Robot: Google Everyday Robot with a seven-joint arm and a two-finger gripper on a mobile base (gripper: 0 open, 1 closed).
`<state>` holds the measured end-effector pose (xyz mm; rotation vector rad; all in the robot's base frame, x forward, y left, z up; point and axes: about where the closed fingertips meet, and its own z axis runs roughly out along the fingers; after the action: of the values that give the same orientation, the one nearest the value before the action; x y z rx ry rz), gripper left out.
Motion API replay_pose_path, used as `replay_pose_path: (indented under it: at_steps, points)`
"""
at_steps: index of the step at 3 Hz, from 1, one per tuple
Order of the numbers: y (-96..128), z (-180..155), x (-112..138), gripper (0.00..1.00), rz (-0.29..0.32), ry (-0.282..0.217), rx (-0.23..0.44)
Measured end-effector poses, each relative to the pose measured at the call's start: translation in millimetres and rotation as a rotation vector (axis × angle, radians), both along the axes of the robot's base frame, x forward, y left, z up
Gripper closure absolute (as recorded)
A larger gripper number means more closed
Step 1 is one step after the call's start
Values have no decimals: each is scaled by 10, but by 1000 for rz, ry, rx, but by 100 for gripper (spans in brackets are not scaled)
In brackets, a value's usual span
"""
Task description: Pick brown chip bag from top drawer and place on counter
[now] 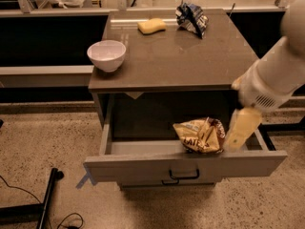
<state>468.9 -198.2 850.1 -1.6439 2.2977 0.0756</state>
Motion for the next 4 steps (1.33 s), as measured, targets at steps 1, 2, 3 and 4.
replay_pose_path:
  at_steps: [1, 2, 3, 4]
  points:
    - [89, -842, 56, 0, -21, 30, 22]
    - [227, -1264, 118, 0, -19, 19, 66]
    - [233, -1243, 142, 19, -20, 8, 66]
    - [237, -1237, 135, 42, -19, 8, 64]
